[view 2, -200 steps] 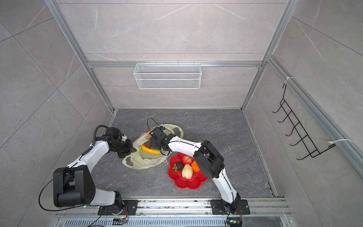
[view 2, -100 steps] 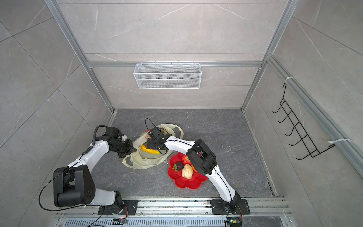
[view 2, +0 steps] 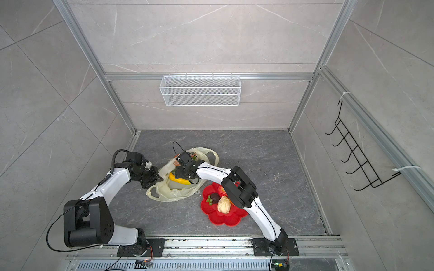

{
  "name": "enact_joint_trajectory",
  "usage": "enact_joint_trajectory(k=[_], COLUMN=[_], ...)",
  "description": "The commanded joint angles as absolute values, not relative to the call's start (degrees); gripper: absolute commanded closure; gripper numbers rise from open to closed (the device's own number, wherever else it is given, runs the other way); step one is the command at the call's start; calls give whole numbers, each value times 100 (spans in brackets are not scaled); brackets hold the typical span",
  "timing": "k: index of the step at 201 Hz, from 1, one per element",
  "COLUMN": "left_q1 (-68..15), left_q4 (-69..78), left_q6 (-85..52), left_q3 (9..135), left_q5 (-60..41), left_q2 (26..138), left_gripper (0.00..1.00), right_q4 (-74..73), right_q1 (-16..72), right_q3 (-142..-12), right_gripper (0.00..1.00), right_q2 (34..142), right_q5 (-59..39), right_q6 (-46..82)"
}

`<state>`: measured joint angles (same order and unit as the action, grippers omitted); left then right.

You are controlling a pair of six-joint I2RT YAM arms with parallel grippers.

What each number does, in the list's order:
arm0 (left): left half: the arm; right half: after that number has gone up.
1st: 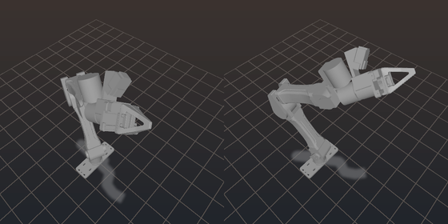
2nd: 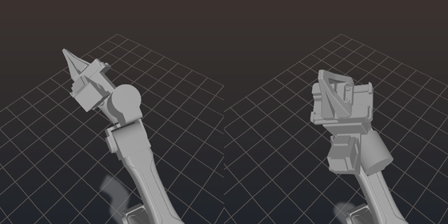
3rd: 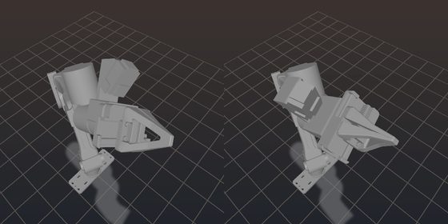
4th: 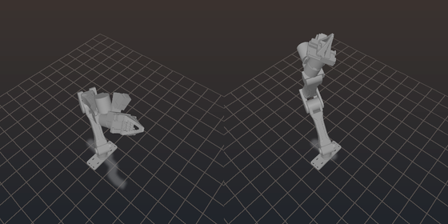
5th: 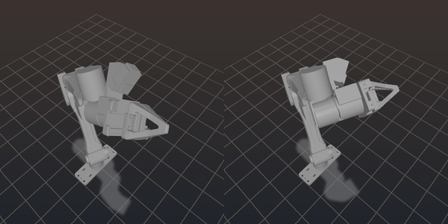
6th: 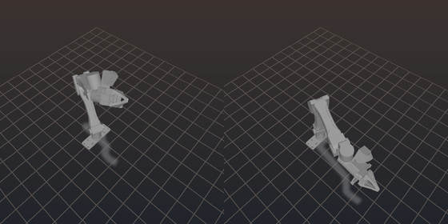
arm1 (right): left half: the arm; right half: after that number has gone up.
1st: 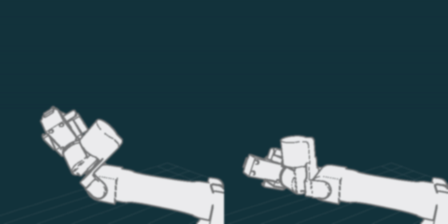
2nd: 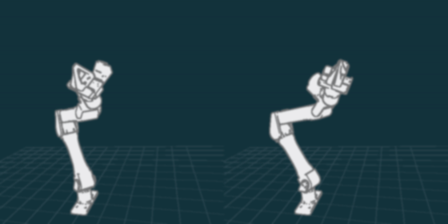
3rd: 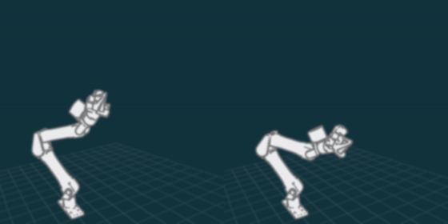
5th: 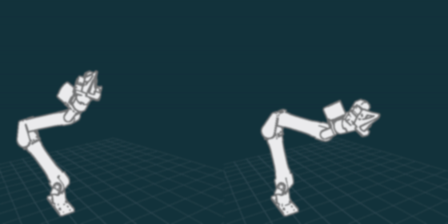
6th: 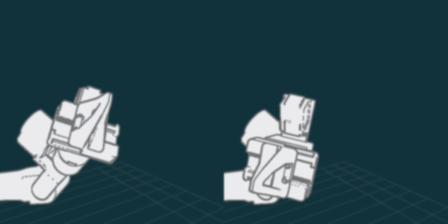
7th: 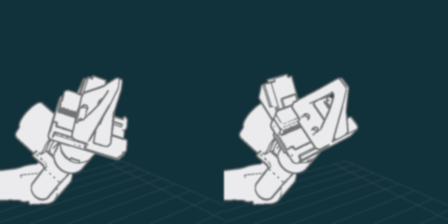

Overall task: Take the fake fruits out of the plastic bag
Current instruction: 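Close the right gripper on the pink peach inside the bag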

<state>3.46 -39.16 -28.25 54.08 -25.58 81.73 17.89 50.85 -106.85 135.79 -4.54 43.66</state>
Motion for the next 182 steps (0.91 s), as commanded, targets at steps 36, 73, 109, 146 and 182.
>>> enact_joint_trajectory(k=[36, 73, 109, 146, 182], left_q1=[328, 330, 328, 330, 331], left_q4=[-3955, -3947, -3947, -3960, -3946], left_q6=[-2751, -2750, -2746, -2747, -2744], left_q3=[5482, 5478, 5479, 5484, 5493], left_q5=[-2619, -2645, -2637, -2641, -2661], left_q2=[8165, 8165, 8174, 8191, 8173], left_gripper=[95, 95, 95, 95, 95], right_q4=[1763, 1795, 1824, 1984, 2207], right_q1=[5066, 5088, 5094, 5099, 5228], right_q3=[-10567, -10431, -10296, -10119, -9627], right_gripper=[37, 40, 40, 41, 41], right_q2=[13366, 13124, 12924, 12563, 11839], right_q5=[-337, -182, -44, -38, 59], right_q6=[4211, 4136, 4083, 4030, 3820])
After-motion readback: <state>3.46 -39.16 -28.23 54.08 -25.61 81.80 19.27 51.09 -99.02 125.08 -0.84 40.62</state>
